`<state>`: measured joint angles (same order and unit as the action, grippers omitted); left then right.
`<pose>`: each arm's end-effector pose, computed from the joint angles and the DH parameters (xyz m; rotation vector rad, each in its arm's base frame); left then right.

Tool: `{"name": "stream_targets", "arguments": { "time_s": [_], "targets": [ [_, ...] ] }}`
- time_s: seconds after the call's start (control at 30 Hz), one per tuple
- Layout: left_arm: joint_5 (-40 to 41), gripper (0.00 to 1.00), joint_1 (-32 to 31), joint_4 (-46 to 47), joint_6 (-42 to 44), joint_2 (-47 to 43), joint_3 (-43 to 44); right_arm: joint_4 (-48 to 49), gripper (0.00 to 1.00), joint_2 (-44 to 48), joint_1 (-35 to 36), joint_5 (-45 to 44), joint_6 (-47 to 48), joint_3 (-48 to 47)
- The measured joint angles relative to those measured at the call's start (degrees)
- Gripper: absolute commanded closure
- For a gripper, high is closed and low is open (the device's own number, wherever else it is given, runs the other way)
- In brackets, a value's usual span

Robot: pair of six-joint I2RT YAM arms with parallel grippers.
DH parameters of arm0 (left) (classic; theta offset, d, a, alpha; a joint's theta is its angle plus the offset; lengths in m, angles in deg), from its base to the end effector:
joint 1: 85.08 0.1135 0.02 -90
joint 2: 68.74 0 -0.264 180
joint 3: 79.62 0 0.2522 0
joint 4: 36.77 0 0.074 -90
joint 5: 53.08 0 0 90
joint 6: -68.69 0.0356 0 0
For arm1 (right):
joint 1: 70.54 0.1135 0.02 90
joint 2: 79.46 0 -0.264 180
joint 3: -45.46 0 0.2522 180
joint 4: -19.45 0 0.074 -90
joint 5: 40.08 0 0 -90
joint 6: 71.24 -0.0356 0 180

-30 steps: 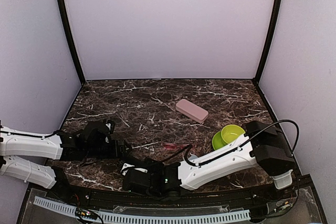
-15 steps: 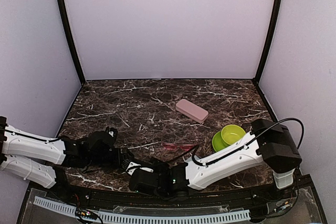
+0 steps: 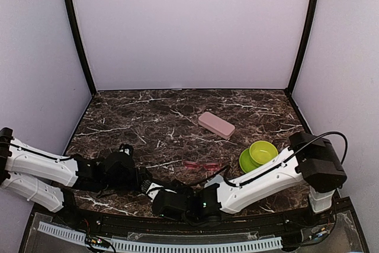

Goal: Organize the sunglasses
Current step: Move the case with sunglasses to the center of the board.

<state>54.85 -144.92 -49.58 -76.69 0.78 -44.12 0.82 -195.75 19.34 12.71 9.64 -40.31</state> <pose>0.1152 -0.1765 0.1410 -0.0567 2.4217 -0.6034 0.0224 0.4211 0.1447 -1.2173 1.8578 0.1422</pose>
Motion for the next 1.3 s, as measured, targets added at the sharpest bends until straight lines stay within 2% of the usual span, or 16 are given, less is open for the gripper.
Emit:
{"name": "stream_targets", "arguments": {
  "time_s": [0.23,0.5,0.73,0.83,0.97,1.3],
  "targets": [
    [0.5,0.12,-0.8,-3.6,0.1,-1.9,0.8,0.2,0.20,4.2,-0.9,2.0,-2.2,1.7],
    [1.3,0.09,-1.2,-9.2,2.8,-7.8,2.4,0.4,0.15,10.8,-7.0,14.8,-5.8,3.6],
    [5.2,0.06,-1.2,-11.8,4.0,-11.6,3.7,0.5,0.01,9.5,-10.8,25.8,-7.2,3.7],
    [6.6,0.05,-1.2,-12.9,4.2,-12.6,3.7,0.4,0.00,7.3,-11.5,29.4,-7.4,3.3],
    [7.6,0.05,-0.9,-13.5,5.1,-13.3,3.7,-1.0,0.00,4.6,-12.0,32.5,-7.1,1.9],
    [6.7,0.04,0.0,-13.2,6.7,-10.9,3.7,-2.0,0.19,1.0,-13.1,36.4,-5.0,0.5]
  ]
}}
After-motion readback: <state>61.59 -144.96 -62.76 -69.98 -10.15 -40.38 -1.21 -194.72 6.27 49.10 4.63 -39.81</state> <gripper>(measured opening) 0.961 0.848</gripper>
